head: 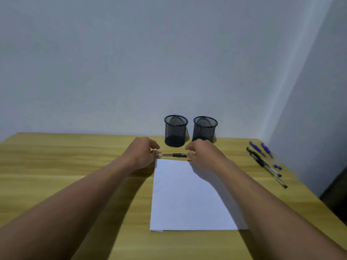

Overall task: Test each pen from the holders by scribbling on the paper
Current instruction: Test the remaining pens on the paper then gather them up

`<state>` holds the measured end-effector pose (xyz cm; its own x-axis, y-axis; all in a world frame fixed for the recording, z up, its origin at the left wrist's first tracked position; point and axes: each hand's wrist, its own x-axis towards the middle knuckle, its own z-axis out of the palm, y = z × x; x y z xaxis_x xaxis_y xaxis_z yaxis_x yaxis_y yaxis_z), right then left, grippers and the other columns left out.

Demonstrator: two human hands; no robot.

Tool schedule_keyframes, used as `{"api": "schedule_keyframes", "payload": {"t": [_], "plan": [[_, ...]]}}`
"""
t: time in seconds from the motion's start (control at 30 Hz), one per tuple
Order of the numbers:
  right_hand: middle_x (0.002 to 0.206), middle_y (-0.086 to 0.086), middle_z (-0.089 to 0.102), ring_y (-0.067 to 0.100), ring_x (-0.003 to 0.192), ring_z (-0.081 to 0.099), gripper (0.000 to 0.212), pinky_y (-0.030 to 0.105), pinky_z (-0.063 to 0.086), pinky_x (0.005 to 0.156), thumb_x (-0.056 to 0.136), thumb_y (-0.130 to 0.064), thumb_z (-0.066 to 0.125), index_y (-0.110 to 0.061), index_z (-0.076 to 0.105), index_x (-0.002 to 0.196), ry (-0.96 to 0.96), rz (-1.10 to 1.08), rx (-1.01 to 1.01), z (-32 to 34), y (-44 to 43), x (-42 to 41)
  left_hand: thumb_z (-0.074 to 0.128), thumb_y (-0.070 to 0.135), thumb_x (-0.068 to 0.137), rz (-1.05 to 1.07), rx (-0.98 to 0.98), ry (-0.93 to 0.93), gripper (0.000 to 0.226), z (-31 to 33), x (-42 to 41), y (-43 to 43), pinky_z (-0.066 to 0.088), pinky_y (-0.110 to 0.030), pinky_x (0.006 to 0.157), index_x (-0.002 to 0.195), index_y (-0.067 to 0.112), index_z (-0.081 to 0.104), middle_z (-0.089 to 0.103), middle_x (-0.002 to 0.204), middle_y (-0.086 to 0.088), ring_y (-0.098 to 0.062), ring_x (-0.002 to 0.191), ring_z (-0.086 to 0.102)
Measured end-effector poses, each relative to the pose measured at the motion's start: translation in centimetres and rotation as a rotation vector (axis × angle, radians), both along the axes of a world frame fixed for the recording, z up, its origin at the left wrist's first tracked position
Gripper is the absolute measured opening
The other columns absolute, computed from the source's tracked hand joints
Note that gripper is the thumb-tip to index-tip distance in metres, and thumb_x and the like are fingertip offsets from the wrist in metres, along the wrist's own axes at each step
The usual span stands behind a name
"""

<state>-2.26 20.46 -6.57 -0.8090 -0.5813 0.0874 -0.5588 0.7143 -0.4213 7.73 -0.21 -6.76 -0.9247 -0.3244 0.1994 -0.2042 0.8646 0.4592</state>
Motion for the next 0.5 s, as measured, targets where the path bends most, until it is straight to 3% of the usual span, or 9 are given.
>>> {"api": "schedule_keyframes", "payload": {"t": [0.1, 0.23, 0.37, 0.43, 0.5], "plan": [[0.128, 0.008, 0.068, 0.027, 0.119, 0.062, 0.035, 0.036, 0.051, 0.095, 0.094, -0.021, 0.053, -0.024, 0.069, 0.125, 0.030, 0.037, 0.062, -0.5, -1.6, -0.8, 0.066, 0.018, 0.091, -0.004, -0.014, -0.024, 0.021, -1.1, -0.1, -0.9, 0.052, -0.029, 0.085, 0.110, 0.018, 0.076, 0.074, 0.107, -0.004, -0.021, 0.096, 0.067], [0.112, 0.012, 0.072, 0.028, 0.096, 0.060, 0.028, 0.032, 0.043, 0.074, 0.096, -0.015, 0.053, -0.021, 0.074, 0.113, 0.083, 0.098, 0.125, -1.1, -2.6, -1.4, 0.056, -0.004, 0.085, -0.027, -0.039, -0.017, 0.036, -1.8, -0.4, -1.3, 0.053, -0.033, 0.088, 0.108, 0.015, 0.077, 0.074, 0.106, -0.007, -0.025, 0.099, 0.066], [0.122, 0.007, 0.070, 0.030, 0.117, 0.061, 0.034, 0.038, 0.051, 0.086, 0.098, -0.013, 0.056, -0.023, 0.069, 0.128, 0.184, 0.107, 0.112, -0.9, -2.7, -0.8, 0.059, -0.002, 0.085, -0.031, -0.035, 0.074, 0.029, -1.2, -0.3, -1.5, 0.047, -0.025, 0.076, 0.103, 0.012, 0.077, 0.073, 0.094, -0.004, -0.019, 0.086, 0.065], [0.120, 0.005, 0.066, 0.030, 0.117, 0.058, 0.040, 0.040, 0.052, 0.087, 0.095, -0.009, 0.055, -0.025, 0.068, 0.129, 0.244, 0.124, 0.098, -0.3, -2.6, -0.1, 0.064, -0.002, 0.080, -0.041, -0.018, 0.135, 0.028, -0.5, 0.0, -1.6, 0.043, -0.022, 0.070, 0.098, 0.014, 0.078, 0.070, 0.081, 0.001, -0.014, 0.073, 0.061], [0.116, 0.006, 0.063, 0.031, 0.115, 0.056, 0.043, 0.043, 0.051, 0.088, 0.091, -0.007, 0.052, -0.027, 0.069, 0.126, 0.273, 0.120, 0.077, 0.5, -2.4, 0.8, 0.062, -0.007, 0.080, -0.049, -0.034, 0.192, 0.032, 0.4, 0.4, -1.6, 0.042, -0.019, 0.069, 0.098, 0.015, 0.077, 0.069, 0.080, 0.001, -0.013, 0.073, 0.061]]}}
